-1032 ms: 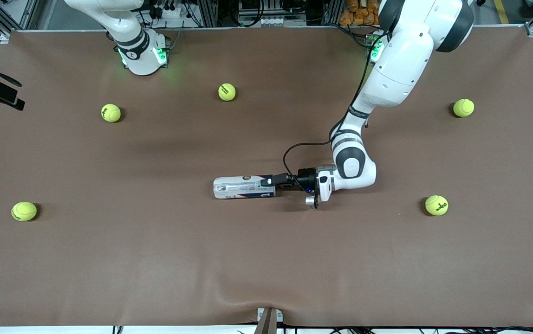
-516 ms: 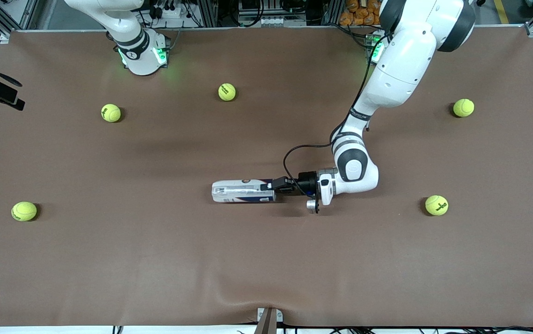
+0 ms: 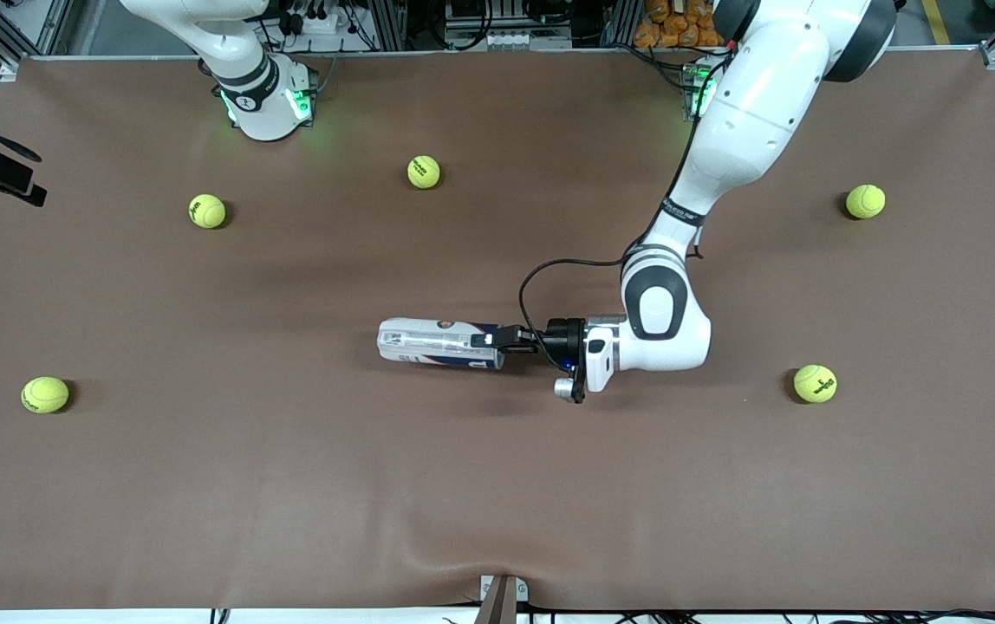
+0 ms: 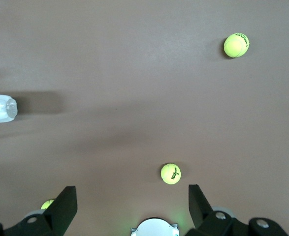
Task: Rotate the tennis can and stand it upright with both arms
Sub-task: 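Close the left gripper on the rim end of the can, then lift the can's rim end with the left gripper, rotating it upright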
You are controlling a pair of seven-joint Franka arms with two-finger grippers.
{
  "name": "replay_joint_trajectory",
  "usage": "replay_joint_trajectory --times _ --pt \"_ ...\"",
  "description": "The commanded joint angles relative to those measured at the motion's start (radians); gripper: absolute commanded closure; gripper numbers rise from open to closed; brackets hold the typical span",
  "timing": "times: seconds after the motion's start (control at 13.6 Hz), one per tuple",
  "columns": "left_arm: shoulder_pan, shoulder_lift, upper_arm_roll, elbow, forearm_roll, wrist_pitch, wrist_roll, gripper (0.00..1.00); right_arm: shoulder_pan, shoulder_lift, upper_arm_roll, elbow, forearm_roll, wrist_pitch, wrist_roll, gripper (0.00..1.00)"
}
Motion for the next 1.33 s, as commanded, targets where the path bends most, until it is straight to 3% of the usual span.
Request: replay_joint_trajectory --times 0.0,0.74,0.96,1.25 --pt "-0.001 -0.038 0.004 0.027 0.125 0.006 -0.143 1.0 -0.01 -0.001 0.008 -0.001 0.01 0.004 0.013 0.0" --pt "-0.009 -0.242 -0.003 0.041 0.813 0.007 -0.841 1.0 -0.008 -0.001 0.008 -0.001 0.01 0.004 0.013 0.0" --pt "-0.036 -0.305 -0.003 0.039 0.996 0.006 -1.048 1.0 -0.008 -0.001 0.009 0.0 0.01 0.004 0.013 0.0" --pt "-0.15 -0.353 -0.003 0.036 1.33 -0.012 -1.395 1.0 -0.008 -0.001 0.009 -0.001 0.01 0.004 0.013 0.0"
